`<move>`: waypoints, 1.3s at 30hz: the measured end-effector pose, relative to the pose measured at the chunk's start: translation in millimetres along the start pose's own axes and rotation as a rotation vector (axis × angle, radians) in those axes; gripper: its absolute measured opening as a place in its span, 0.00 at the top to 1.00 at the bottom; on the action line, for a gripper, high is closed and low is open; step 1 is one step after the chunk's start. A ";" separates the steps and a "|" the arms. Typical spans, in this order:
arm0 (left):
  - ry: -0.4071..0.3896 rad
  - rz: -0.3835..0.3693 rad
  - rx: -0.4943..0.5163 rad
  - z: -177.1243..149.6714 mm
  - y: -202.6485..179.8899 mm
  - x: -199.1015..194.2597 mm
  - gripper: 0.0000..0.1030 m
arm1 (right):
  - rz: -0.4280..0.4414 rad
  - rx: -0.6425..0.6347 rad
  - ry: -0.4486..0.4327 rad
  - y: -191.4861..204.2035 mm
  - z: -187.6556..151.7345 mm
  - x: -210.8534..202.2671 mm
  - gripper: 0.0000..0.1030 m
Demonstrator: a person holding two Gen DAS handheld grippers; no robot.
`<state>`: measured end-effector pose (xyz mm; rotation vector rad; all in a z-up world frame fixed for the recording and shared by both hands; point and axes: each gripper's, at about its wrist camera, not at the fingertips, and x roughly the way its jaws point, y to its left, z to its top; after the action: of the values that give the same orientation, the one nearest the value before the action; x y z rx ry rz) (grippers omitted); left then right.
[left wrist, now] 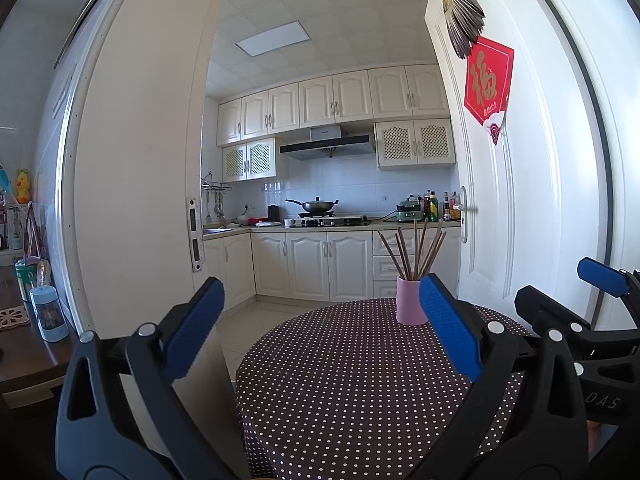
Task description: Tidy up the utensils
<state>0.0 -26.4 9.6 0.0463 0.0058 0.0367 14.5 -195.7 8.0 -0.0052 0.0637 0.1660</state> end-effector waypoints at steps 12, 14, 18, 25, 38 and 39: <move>0.000 0.002 0.002 -0.4 -0.2 -0.3 0.07 | 0.002 0.009 0.006 -1.2 0.1 0.8 0.08; 0.002 0.001 0.001 -0.4 -0.2 -0.2 0.07 | 0.003 0.010 0.009 -2.2 0.1 1.5 0.08; 0.003 0.003 0.003 -1.9 -1.0 0.0 0.07 | 0.003 0.012 0.013 -2.1 -0.3 2.3 0.08; 0.005 0.006 0.005 -2.5 -1.6 0.3 0.07 | 0.005 0.017 0.015 -2.3 -1.2 2.8 0.08; 0.004 0.005 0.005 -2.6 -1.2 0.3 0.07 | 0.007 0.019 0.017 -4.5 -1.3 4.5 0.08; 0.004 0.005 0.005 -2.5 -1.1 0.3 0.07 | 0.007 0.020 0.016 -4.3 -1.4 4.6 0.08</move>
<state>0.4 -27.4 7.1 0.0510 0.0099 0.0420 19.6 -199.2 6.3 0.0132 0.0817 0.1723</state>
